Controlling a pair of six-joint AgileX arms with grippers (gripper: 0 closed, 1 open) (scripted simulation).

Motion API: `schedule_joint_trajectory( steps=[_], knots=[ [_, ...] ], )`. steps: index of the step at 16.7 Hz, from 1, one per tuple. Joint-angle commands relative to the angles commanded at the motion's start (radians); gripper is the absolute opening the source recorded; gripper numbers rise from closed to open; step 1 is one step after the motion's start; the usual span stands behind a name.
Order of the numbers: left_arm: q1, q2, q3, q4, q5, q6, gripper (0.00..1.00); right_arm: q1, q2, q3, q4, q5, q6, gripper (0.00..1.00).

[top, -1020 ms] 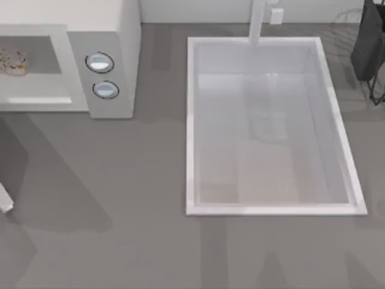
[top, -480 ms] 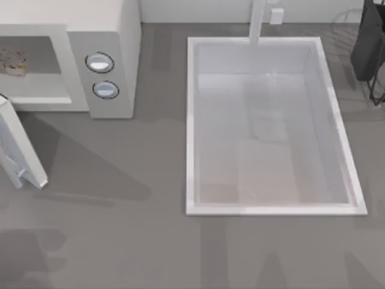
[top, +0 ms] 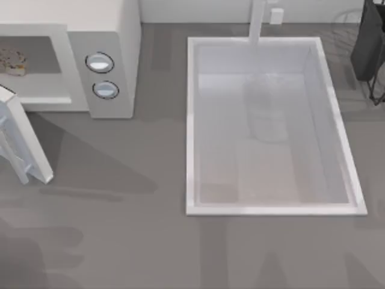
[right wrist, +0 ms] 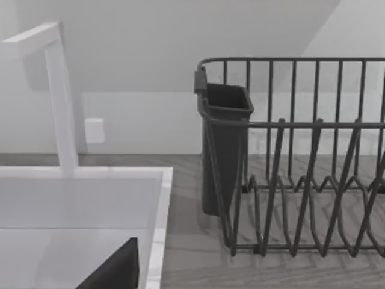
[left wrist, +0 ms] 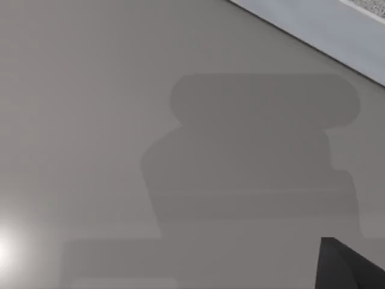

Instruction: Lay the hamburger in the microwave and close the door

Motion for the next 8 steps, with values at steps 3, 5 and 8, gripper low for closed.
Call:
schedule_joint_trajectory(
  steps=[3, 5, 8],
  knots=[
    [-0.173, -0.047, -0.029, 0.004, -0.087, -0.109, 0.00, 0.000, 0.000, 0.000, 0.000, 0.000, 0.000, 1.00],
    [-0.288, -0.081, -0.049, 0.007, -0.153, -0.188, 0.00, 0.000, 0.000, 0.000, 0.000, 0.000, 0.000, 1.00],
    [-0.388, -0.138, -0.083, 0.012, -0.238, -0.278, 0.00, 0.000, 0.000, 0.000, 0.000, 0.000, 0.000, 1.00]
  ],
)
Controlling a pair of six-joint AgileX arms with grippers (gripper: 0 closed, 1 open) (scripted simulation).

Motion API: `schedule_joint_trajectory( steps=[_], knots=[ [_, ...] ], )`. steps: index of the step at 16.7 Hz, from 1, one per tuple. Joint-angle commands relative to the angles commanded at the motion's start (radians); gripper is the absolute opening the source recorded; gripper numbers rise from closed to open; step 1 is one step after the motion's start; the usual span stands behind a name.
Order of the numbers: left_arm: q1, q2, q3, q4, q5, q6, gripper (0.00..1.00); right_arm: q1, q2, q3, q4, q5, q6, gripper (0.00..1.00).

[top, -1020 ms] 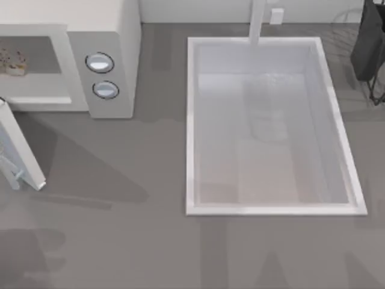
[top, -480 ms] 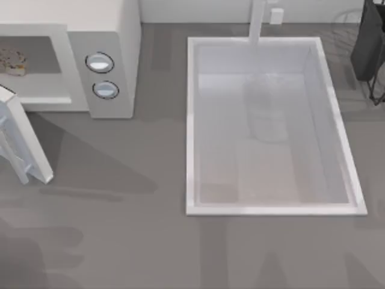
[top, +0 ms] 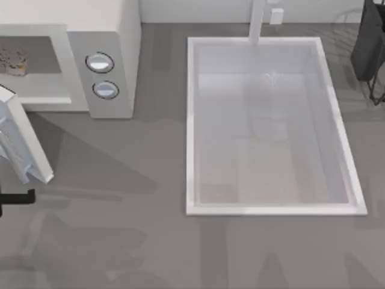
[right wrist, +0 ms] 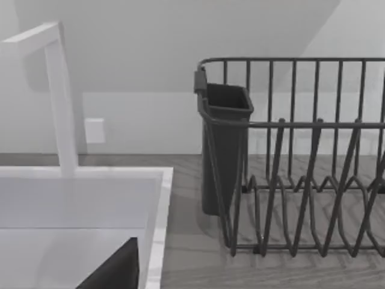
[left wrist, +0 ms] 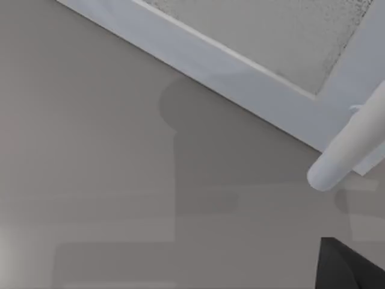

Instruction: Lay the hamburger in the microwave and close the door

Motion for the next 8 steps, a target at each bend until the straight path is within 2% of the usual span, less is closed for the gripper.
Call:
schedule_joint_trajectory(
  steps=[8],
  knots=[
    [-0.012, 0.030, 0.019, 0.017, -0.013, -0.016, 0.00, 0.000, 0.000, 0.000, 0.000, 0.000, 0.000, 1.00]
  ],
)
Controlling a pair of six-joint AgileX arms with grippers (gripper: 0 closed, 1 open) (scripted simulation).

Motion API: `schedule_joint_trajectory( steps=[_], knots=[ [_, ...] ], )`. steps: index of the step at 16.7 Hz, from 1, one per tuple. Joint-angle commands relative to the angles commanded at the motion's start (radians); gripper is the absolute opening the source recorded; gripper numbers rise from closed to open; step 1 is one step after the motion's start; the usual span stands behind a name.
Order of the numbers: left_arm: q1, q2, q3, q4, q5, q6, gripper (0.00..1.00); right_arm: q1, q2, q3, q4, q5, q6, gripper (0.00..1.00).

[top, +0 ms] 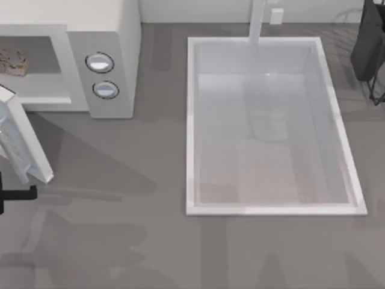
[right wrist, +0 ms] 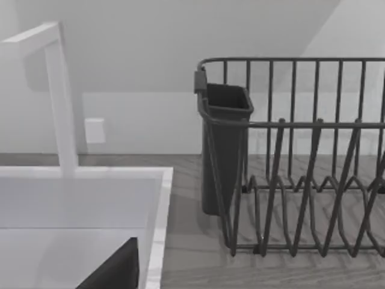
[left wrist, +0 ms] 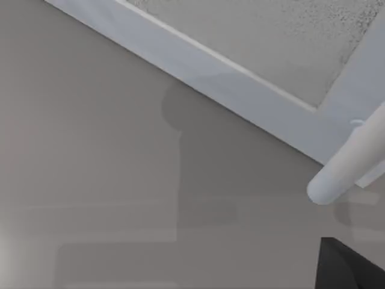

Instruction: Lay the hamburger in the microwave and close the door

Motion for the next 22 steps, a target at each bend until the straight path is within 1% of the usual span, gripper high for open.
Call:
schedule_joint_trajectory(
  steps=[10, 18, 20, 22],
  knots=[
    [-0.037, 0.438, 0.250, 0.179, -0.020, -0.018, 0.00, 0.000, 0.000, 0.000, 0.000, 0.000, 0.000, 1.00],
    [-0.037, 0.483, 0.287, 0.193, -0.023, -0.021, 0.00, 0.000, 0.000, 0.000, 0.000, 0.000, 0.000, 1.00],
    [-0.041, 0.541, 0.344, 0.188, -0.025, -0.023, 0.00, 0.000, 0.000, 0.000, 0.000, 0.000, 0.000, 1.00],
    [-0.046, 0.629, 0.440, 0.182, -0.027, -0.025, 0.00, 0.000, 0.000, 0.000, 0.000, 0.000, 0.000, 1.00]
  ],
)
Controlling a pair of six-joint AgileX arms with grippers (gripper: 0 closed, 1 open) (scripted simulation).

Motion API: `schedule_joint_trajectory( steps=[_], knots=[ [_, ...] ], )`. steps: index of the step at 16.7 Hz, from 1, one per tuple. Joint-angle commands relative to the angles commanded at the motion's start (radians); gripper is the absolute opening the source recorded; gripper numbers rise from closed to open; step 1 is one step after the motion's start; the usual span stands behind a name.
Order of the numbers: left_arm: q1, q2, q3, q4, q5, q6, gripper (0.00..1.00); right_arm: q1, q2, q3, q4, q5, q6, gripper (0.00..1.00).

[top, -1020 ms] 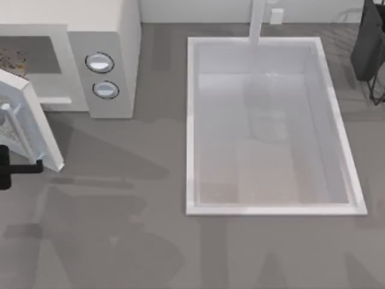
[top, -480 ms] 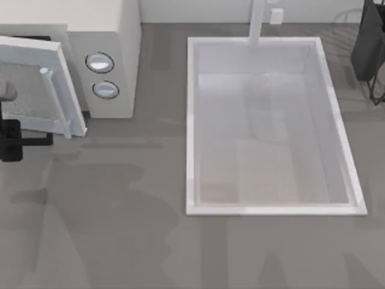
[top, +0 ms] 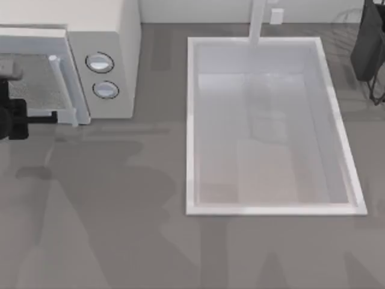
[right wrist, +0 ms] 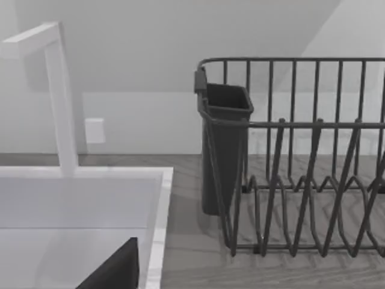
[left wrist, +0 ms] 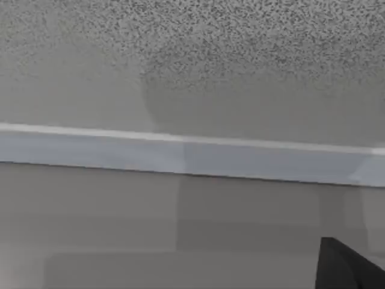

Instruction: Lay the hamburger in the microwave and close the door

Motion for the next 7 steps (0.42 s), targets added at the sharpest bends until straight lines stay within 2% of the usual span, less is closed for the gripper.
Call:
schedule_joint_trajectory(
  steps=[4, 7],
  knots=[
    [-0.009, 0.164, 0.188, -0.012, -0.004, -0.005, 0.00, 0.000, 0.000, 0.000, 0.000, 0.000, 0.000, 1.00],
    [-0.013, 0.205, 0.230, -0.018, -0.007, -0.007, 0.00, 0.000, 0.000, 0.000, 0.000, 0.000, 0.000, 1.00]
  ],
)
